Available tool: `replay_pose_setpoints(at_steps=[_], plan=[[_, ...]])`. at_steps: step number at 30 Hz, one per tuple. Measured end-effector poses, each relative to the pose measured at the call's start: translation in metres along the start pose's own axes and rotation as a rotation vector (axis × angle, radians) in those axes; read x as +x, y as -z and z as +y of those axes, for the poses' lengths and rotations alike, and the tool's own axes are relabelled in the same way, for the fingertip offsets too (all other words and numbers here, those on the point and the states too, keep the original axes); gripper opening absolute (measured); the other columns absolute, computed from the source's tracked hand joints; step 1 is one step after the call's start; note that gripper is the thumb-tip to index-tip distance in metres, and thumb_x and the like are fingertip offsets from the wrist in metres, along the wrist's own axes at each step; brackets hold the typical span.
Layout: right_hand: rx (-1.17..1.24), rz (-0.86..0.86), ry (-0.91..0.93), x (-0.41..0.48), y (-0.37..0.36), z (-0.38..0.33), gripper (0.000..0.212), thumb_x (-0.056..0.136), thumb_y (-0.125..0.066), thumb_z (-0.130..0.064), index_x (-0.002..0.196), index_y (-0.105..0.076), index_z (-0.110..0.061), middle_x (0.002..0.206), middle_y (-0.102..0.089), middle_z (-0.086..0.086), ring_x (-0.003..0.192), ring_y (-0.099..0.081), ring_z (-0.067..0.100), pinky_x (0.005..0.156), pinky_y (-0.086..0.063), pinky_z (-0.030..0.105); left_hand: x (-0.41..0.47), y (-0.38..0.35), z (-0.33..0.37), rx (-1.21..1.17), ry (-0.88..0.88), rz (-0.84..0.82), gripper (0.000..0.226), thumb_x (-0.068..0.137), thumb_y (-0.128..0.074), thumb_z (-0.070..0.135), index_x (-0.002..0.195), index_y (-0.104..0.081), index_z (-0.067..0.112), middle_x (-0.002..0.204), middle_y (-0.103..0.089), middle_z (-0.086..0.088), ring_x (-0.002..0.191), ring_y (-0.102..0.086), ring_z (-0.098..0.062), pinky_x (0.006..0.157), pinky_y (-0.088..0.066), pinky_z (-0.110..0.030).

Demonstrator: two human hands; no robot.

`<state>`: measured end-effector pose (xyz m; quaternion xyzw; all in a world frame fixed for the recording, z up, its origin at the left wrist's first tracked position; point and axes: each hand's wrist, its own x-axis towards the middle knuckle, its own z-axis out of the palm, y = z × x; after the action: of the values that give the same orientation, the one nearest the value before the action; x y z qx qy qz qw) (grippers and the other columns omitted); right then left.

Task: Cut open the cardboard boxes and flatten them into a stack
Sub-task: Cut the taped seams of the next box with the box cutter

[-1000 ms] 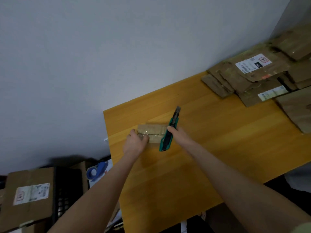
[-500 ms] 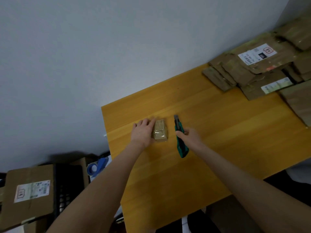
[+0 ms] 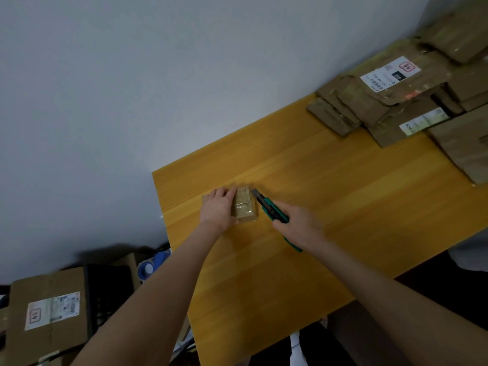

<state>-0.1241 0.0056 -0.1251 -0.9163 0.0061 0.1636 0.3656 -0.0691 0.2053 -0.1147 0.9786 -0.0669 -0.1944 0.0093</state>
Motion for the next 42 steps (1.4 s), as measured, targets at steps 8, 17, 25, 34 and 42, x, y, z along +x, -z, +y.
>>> replay_pose_setpoints(at_steps=[8,17,25,34,42], plan=[[-0.188,-0.082,-0.012,0.000,0.009,-0.005,0.058,0.093,-0.053,-0.036,0.146,-0.031,-0.039,0.089,-0.065,-0.004,0.061,-0.056,0.013,0.045,-0.044,0.024,0.000,0.000,0.001,0.016,-0.003,0.008,0.092,0.079,-0.076,0.034,0.152,-0.020,0.024,0.147,-0.035,-0.006,0.135,-0.031,-0.029,0.112,-0.029,-0.043],[-0.428,-0.132,-0.029,-0.006,0.009,-0.020,0.058,0.096,-0.048,-0.037,0.149,-0.026,-0.033,0.074,-0.055,-0.004,0.060,-0.051,0.013,0.041,-0.035,0.023,0.000,-0.005,0.001,0.003,0.006,0.010,0.093,0.080,-0.075,0.036,0.152,-0.017,0.025,0.149,-0.033,-0.006,0.136,-0.030,-0.029,0.112,-0.028,-0.041],[-0.491,-0.136,0.016,-0.012,0.006,-0.017,0.058,0.096,-0.049,-0.038,0.149,-0.028,-0.031,0.071,-0.051,-0.006,0.064,-0.055,0.014,0.050,-0.044,0.026,0.003,-0.004,-0.002,-0.013,0.020,-0.012,0.094,0.081,-0.074,0.036,0.153,-0.014,0.026,0.151,-0.032,-0.005,0.137,-0.029,-0.029,0.112,-0.028,-0.040],[0.185,0.026,-0.155,0.003,0.010,0.011,0.049,0.090,-0.057,-0.034,0.138,-0.049,-0.031,0.088,-0.064,-0.007,0.065,-0.058,0.009,0.046,-0.042,0.021,0.009,0.003,-0.009,-0.120,0.204,0.002,0.089,0.076,-0.073,0.054,0.147,-0.027,0.028,0.134,-0.045,-0.007,0.122,-0.044,-0.032,0.089,-0.046,-0.040],[0.166,0.009,-0.438,0.044,-0.032,0.030,0.035,0.098,-0.050,-0.021,0.131,-0.045,-0.011,0.115,-0.058,0.009,0.094,-0.059,0.026,0.078,-0.053,0.040,-0.011,-0.011,-0.007,-0.024,0.347,-0.022,0.091,0.072,-0.057,0.078,0.137,-0.034,0.018,0.124,-0.049,-0.007,0.099,-0.061,-0.027,0.058,-0.039,-0.032]])
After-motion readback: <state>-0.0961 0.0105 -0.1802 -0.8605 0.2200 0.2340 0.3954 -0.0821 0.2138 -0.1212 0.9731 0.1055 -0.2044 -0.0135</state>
